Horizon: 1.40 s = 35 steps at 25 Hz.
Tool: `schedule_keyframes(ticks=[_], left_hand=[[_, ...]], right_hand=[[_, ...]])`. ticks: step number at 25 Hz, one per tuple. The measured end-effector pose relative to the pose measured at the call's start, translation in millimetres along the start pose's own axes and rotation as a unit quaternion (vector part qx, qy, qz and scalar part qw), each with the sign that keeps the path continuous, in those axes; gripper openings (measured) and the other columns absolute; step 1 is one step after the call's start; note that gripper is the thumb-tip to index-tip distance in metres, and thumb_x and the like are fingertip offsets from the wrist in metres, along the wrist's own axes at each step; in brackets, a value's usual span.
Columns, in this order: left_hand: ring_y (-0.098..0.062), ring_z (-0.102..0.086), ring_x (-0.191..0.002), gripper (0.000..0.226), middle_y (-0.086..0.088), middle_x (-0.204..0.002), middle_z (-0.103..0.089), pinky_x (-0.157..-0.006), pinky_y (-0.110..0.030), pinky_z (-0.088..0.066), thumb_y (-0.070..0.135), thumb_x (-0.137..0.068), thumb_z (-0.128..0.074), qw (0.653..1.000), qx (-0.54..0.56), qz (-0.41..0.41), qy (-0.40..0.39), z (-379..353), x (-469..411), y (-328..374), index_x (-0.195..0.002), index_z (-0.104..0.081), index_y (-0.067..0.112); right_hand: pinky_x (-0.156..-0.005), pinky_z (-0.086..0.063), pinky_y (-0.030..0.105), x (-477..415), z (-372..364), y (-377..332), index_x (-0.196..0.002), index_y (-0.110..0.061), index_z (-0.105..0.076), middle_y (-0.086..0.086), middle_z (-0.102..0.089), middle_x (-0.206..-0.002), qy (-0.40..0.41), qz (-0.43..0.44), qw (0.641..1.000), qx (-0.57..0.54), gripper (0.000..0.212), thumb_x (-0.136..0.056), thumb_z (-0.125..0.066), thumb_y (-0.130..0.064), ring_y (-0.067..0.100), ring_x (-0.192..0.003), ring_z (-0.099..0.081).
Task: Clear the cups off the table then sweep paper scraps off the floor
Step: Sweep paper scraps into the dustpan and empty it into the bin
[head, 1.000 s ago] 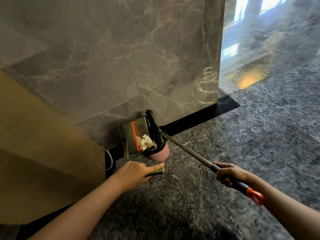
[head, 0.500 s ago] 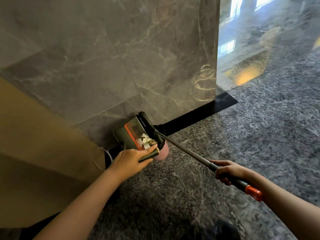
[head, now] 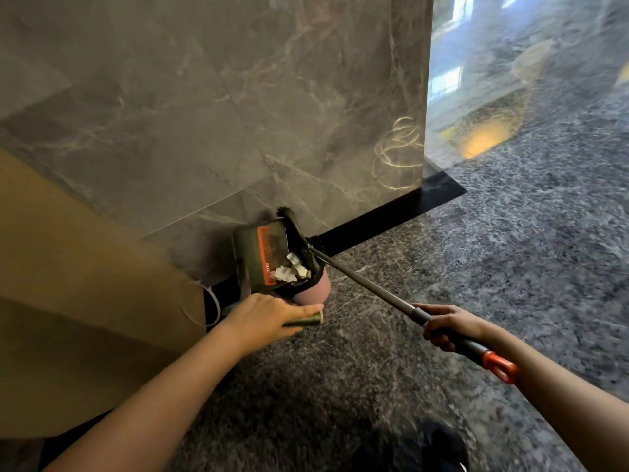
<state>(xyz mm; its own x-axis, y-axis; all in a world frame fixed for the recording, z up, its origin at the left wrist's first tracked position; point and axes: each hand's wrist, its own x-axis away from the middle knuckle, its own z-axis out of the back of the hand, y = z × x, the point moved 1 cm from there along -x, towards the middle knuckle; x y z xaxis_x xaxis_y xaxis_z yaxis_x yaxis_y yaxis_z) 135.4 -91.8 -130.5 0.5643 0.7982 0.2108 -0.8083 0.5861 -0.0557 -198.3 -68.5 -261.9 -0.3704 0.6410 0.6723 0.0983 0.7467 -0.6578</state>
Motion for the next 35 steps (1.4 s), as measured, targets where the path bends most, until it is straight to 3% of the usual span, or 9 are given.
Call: schedule_keyframes(ticks=[4, 6, 10, 19, 23, 26, 31, 35], left_hand=[[-0.016, -0.065, -0.090, 0.064, 0.003, -0.099, -0.068, -0.072, -0.028, -0.044, 0.047, -0.093, -0.050, 0.999, 0.034, 0.025, 0.010, -4.1, 3.2, -9.8, -0.134, -0.004, 0.059], [-0.014, -0.065, -0.087, 0.063, 0.004, -0.097, -0.068, -0.070, -0.026, -0.042, 0.048, -0.093, -0.049, 1.000, 0.021, 0.015, -0.002, -2.0, 2.4, -10.7, -0.134, -0.002, 0.060], [-0.015, -0.065, -0.088, 0.058, 0.004, -0.098, -0.068, -0.072, -0.027, -0.044, 0.048, -0.093, -0.049, 1.000, 0.001, -0.003, 0.002, 3.5, -7.5, -2.0, -0.139, -0.016, 0.059], [-0.018, -0.064, -0.090, 0.065, 0.004, -0.096, -0.067, -0.070, -0.029, -0.044, 0.048, -0.092, -0.051, 0.998, -0.003, 0.054, 0.041, 20.2, -4.2, -13.7, -0.135, -0.003, 0.056], [-0.023, -0.066, -0.089, 0.069, -0.006, -0.096, -0.069, -0.078, -0.035, -0.050, 0.037, -0.090, -0.060, 0.986, 0.100, 0.116, 0.065, 27.9, -3.1, -28.1, -0.140, -0.012, 0.042], [-0.018, -0.065, -0.088, 0.065, 0.002, -0.095, -0.065, -0.075, -0.029, -0.045, 0.046, -0.092, -0.051, 0.998, -0.005, 0.058, 0.013, 21.2, 7.3, -26.7, -0.137, -0.004, 0.051], [-0.019, -0.064, -0.088, 0.064, 0.002, -0.094, -0.067, -0.075, -0.033, -0.047, 0.043, -0.092, -0.055, 0.997, 0.031, 0.069, 0.025, 20.3, 4.2, -19.0, -0.141, -0.015, 0.052], [-0.025, -0.064, -0.088, 0.069, -0.005, -0.094, -0.069, -0.077, -0.038, -0.049, 0.037, -0.090, -0.060, 0.988, 0.091, 0.111, 0.062, 30.3, 2.8, -26.0, -0.140, -0.013, 0.042]], right_hand=[[-0.028, -0.031, 0.012, -0.2, 5.8, 1.3, -0.140, -0.008, -0.035, 0.005, -0.047, -0.046, -0.002, -0.004, 0.997, -0.078, 0.052, -0.092, -0.030, 0.011, 0.009, -0.029, -0.038], [-0.028, -0.031, 0.013, -0.7, 7.5, 2.1, -0.140, -0.009, -0.036, 0.006, -0.046, -0.047, 0.000, -0.009, 0.998, -0.061, 0.054, -0.091, -0.031, 0.012, 0.010, -0.029, -0.039], [-0.029, -0.033, 0.016, -1.7, 6.6, -0.1, -0.139, -0.014, -0.037, 0.006, -0.047, -0.046, -0.008, -0.004, 1.000, 0.005, 0.060, -0.088, -0.033, 0.016, 0.012, -0.030, -0.040], [-0.029, -0.033, 0.014, -4.0, 10.7, 6.7, -0.143, -0.014, -0.033, 0.010, -0.044, -0.055, 0.004, -0.005, 1.000, -0.012, 0.062, -0.088, -0.033, 0.015, 0.012, -0.029, -0.040], [-0.030, -0.034, 0.016, -3.7, 8.3, 2.4, -0.142, -0.014, -0.034, 0.011, -0.050, -0.052, -0.002, -0.004, 1.000, 0.016, 0.061, -0.088, -0.033, 0.015, 0.012, -0.030, -0.041], [-0.032, -0.035, 0.015, -5.4, 7.7, -2.4, -0.142, -0.015, -0.036, 0.011, -0.049, -0.055, -0.004, -0.003, 0.999, 0.040, 0.061, -0.089, -0.034, 0.014, 0.012, -0.031, -0.042], [-0.031, -0.035, 0.016, -4.4, 6.7, -0.5, -0.143, -0.015, -0.035, 0.012, -0.049, -0.056, -0.007, -0.002, 0.999, 0.046, 0.061, -0.089, -0.035, 0.013, 0.012, -0.031, -0.042], [-0.031, -0.035, 0.016, -4.5, 4.8, 0.7, -0.141, -0.015, -0.037, 0.012, -0.049, -0.058, -0.011, -0.002, 0.999, 0.046, 0.060, -0.089, -0.035, 0.014, 0.012, -0.032, -0.042]])
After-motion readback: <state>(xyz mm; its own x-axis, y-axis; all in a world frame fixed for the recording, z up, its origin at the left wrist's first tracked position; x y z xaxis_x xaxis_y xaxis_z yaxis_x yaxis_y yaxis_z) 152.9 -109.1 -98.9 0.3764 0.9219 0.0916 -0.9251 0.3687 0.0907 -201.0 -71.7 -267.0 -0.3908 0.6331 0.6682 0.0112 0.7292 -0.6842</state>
